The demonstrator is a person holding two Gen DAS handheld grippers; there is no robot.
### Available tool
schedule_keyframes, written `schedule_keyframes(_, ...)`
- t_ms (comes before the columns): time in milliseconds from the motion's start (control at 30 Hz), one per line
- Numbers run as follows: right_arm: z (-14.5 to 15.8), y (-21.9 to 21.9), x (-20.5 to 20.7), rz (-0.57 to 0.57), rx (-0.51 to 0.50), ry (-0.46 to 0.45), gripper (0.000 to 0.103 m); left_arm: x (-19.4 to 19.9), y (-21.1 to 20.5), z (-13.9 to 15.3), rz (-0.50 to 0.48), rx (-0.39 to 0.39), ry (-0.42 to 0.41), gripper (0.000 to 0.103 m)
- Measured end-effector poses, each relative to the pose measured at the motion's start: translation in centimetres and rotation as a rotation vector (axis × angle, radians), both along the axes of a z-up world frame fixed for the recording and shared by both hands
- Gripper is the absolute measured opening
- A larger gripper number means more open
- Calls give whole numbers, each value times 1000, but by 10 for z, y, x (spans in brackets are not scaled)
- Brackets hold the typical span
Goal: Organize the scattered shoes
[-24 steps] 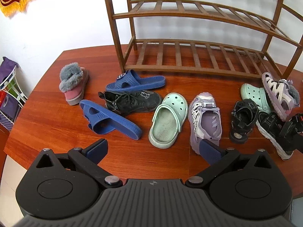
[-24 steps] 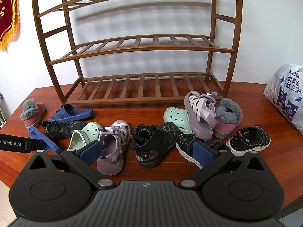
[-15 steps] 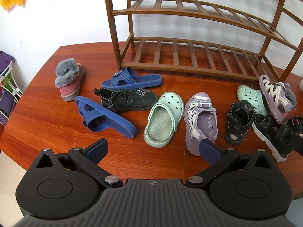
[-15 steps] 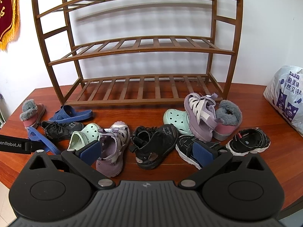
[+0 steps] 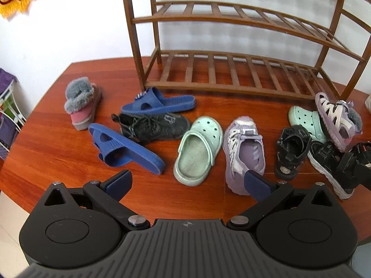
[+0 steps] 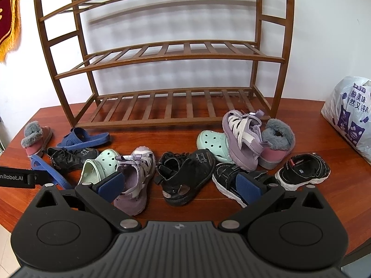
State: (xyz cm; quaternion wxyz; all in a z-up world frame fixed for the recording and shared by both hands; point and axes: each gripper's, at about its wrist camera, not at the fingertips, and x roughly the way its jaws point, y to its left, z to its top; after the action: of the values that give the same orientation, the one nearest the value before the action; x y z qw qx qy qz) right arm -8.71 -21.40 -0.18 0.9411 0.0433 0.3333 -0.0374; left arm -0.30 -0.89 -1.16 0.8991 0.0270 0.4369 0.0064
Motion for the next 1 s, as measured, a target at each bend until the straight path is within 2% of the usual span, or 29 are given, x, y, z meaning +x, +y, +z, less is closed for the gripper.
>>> schedule_keyframes(200,5,-3,0,-11,0,3,103,0,-3,-2,-25,6,20,103)
schedule_keyframes(433,-2,-3,6,-9,-4,8,103,0,-6,-1,-41,18,20,103)
schedule_keyframes(833,-3,-5,26,-12,-1,17,103,7,3,3,-40,-15,31,103)
schedule_keyframes(1000,-6,0,6,-7,-5,11,103,9,6,2,-41,-22,34,103)
